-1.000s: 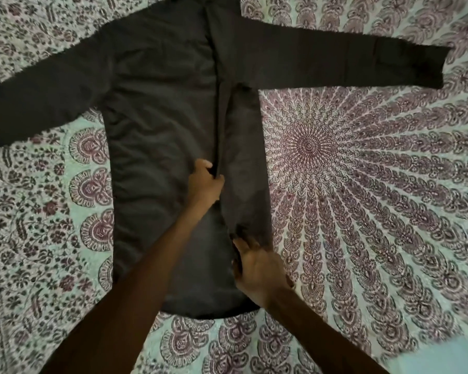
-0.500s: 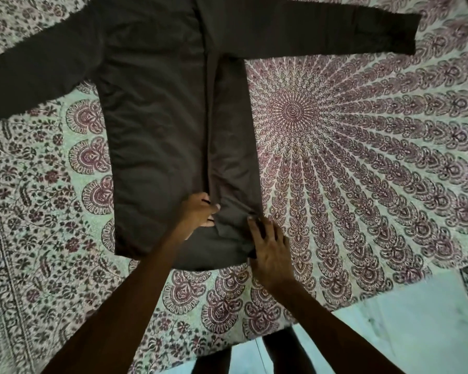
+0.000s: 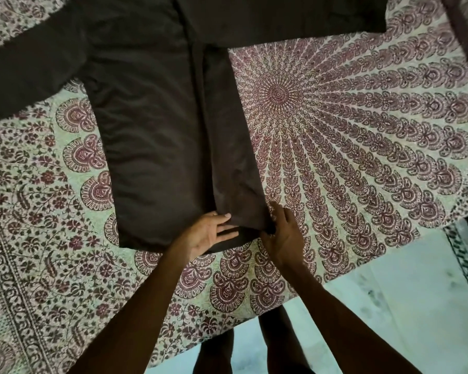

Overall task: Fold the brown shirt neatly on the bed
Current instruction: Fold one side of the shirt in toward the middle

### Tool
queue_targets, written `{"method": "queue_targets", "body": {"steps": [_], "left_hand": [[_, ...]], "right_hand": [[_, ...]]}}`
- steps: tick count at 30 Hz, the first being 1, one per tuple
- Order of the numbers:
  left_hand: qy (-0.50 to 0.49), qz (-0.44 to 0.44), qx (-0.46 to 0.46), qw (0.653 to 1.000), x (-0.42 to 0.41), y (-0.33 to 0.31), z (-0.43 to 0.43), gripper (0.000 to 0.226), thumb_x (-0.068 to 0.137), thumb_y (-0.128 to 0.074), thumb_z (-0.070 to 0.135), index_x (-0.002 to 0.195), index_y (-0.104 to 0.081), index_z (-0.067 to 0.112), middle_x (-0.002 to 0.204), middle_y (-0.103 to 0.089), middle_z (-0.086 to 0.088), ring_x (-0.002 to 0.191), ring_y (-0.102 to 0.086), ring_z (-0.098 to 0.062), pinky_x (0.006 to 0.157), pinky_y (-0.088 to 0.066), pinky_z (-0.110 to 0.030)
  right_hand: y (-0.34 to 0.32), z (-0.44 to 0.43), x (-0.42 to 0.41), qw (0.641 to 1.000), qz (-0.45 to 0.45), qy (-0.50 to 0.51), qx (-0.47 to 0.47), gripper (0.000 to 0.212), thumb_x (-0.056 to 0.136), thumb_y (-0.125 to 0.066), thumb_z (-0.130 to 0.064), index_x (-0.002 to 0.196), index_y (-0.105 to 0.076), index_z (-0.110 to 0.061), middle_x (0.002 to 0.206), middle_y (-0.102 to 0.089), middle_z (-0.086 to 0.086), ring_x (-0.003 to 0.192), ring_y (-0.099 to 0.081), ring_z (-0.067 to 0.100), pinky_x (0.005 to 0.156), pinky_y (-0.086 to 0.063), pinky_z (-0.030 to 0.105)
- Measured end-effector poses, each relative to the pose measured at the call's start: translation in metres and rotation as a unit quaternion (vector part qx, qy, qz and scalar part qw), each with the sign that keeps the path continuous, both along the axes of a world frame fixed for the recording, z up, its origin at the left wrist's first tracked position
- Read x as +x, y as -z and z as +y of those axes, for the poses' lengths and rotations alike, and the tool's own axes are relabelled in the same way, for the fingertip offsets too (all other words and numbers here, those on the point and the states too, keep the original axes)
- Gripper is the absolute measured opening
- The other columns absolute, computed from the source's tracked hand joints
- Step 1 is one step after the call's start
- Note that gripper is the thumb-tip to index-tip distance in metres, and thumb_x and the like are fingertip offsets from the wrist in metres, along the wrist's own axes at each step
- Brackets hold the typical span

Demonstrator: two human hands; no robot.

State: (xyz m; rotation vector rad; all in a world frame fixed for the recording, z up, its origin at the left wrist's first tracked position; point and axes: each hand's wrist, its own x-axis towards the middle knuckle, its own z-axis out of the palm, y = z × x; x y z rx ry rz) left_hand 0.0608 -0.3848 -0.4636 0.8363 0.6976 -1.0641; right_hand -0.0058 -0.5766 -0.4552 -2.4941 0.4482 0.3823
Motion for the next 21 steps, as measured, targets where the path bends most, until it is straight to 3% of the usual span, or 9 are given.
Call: {"method": "queue_targets", "body": {"steps": [3, 7, 11, 15, 18, 21], "left_hand": [[0.026, -0.007, -0.010, 1.000, 0.002, -0.004, 0.000, 0.022, 0.087, -0.056, 0.006, 0.108, -0.061, 0.006, 0.120, -0.066, -0.016, 0.114, -0.061, -0.034, 0.103, -0.045, -0.051], [0.127, -0.064, 0.127, 0.982, 0.002, 0.003, -0.003, 0.012, 0.095, -0.057, 0.014, 0.105, -0.060, 0.011, 0.114, -0.068, -0.011, 0.098, -0.070, -0.027, 0.087, -0.057, -0.039], [0.190, -0.084, 0.185, 0.960, -0.001, 0.014, -0.004, 0.011, 0.098, -0.054, 0.023, 0.102, -0.055, 0.013, 0.092, -0.070, -0.010, 0.083, -0.069, -0.021, 0.075, -0.057, -0.032], [0.238, -0.095, 0.249, 0.934, -0.001, 0.015, -0.012, 0.022, 0.100, -0.050, 0.028, 0.091, -0.053, 0.007, 0.091, -0.065, -0.017, 0.068, -0.063, -0.020, 0.066, -0.052, -0.029], [0.313, -0.147, 0.302, 0.888, 0.002, 0.018, -0.009, 0.041, 0.095, -0.051, 0.046, 0.079, -0.057, 0.009, 0.076, -0.067, -0.009, 0.059, -0.061, -0.021, 0.060, -0.051, -0.030], [0.306, -0.266, 0.430, 0.807, 0.018, 0.019, -0.003, 0.051, 0.085, -0.055, 0.059, 0.074, -0.059, 0.010, 0.071, -0.071, -0.011, 0.068, -0.068, -0.032, 0.069, -0.057, -0.039]], "right_hand": [[-0.001, 0.004, 0.002, 0.999, -0.010, 0.036, -0.012, 0.068, 0.071, -0.067, -0.003, 0.134, -0.046, -0.020, 0.120, -0.059, 0.003, 0.089, -0.063, 0.023, 0.064, -0.054, 0.032], [0.004, 0.003, -0.003, 0.997, 0.012, 0.057, -0.051, 0.058, 0.070, -0.068, -0.006, 0.124, -0.050, -0.018, 0.116, -0.057, 0.005, 0.079, -0.062, 0.027, 0.057, -0.047, 0.031], [0.015, -0.001, -0.014, 0.991, 0.038, -0.037, -0.122, 0.057, 0.076, -0.071, -0.011, 0.127, -0.048, -0.019, 0.116, -0.052, 0.007, 0.087, -0.060, 0.025, 0.058, -0.055, 0.037], [0.021, -0.007, -0.017, 0.974, 0.042, -0.131, -0.180, 0.048, 0.076, -0.067, -0.008, 0.120, -0.050, -0.018, 0.113, -0.051, 0.008, 0.095, -0.054, 0.027, 0.071, -0.054, 0.042], [0.016, -0.004, -0.015, 0.969, 0.054, -0.117, -0.209, 0.039, 0.077, -0.057, -0.006, 0.114, -0.054, -0.013, 0.110, -0.052, 0.011, 0.096, -0.054, 0.029, 0.072, -0.054, 0.044], [0.007, 0.005, -0.004, 0.975, 0.051, -0.076, -0.202, 0.034, 0.082, -0.057, -0.011, 0.115, -0.056, -0.012, 0.112, -0.055, 0.011, 0.100, -0.053, 0.028, 0.079, -0.053, 0.043]]}}
